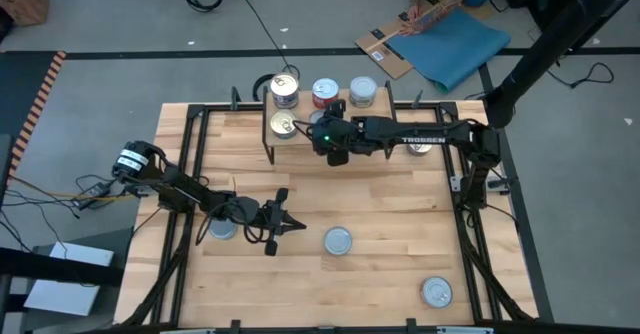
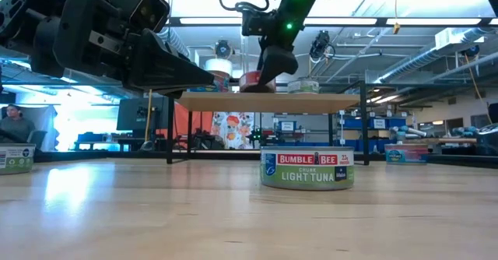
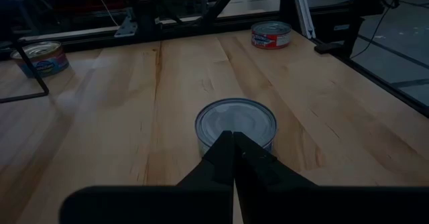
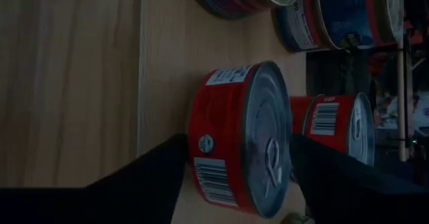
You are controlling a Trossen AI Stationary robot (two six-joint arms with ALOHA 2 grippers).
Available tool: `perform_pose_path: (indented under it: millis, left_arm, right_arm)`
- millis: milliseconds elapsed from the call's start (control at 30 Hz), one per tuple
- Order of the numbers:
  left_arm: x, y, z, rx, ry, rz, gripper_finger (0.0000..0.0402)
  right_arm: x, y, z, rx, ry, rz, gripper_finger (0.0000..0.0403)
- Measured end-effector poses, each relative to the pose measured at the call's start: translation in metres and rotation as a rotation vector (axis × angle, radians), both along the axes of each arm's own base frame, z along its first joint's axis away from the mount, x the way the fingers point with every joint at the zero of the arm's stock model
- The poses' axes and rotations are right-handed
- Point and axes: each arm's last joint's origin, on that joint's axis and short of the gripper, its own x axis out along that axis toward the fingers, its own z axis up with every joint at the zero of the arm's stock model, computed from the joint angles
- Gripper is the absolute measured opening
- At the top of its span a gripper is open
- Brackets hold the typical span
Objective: Stack canned seafood by type on shelf
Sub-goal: Put the red tuna can on the shelf aligned with the other red tuna can, then put the green tuna can on the shelf
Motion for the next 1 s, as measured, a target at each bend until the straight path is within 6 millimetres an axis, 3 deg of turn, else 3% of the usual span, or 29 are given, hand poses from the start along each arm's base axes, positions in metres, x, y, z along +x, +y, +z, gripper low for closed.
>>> perform_pose_path:
  millis: [333, 567, 733, 1000]
  left_arm:
    - [0.0, 0.0, -0.001, 0.002, 0.006, 0.0, 0.0006]
    - [0.0, 0.0, -0.001, 0.004, 0.013, 0.0, 0.0006]
    - [-0.001, 0.0, -0.003, 0.008, 0.029, -0.006, 0.0006]
    - [-0.015, 0.001, 0.014, 0.007, 0.146, -0.063, 0.0005]
  right_arm:
    - [0.001, -0.002, 0.002, 0.009, -0.038, -0.021, 0.0286]
    - [-0.001, 0.022, 0.008, 0.03, -0.047, 0.006, 0.027]
    - [-0.014, 0.056, 0.022, 0.108, -0.095, -0.019, 0.0214]
    - [-0.042, 0.098, 0.024, 0.24, -0.055, -0.147, 0.0071]
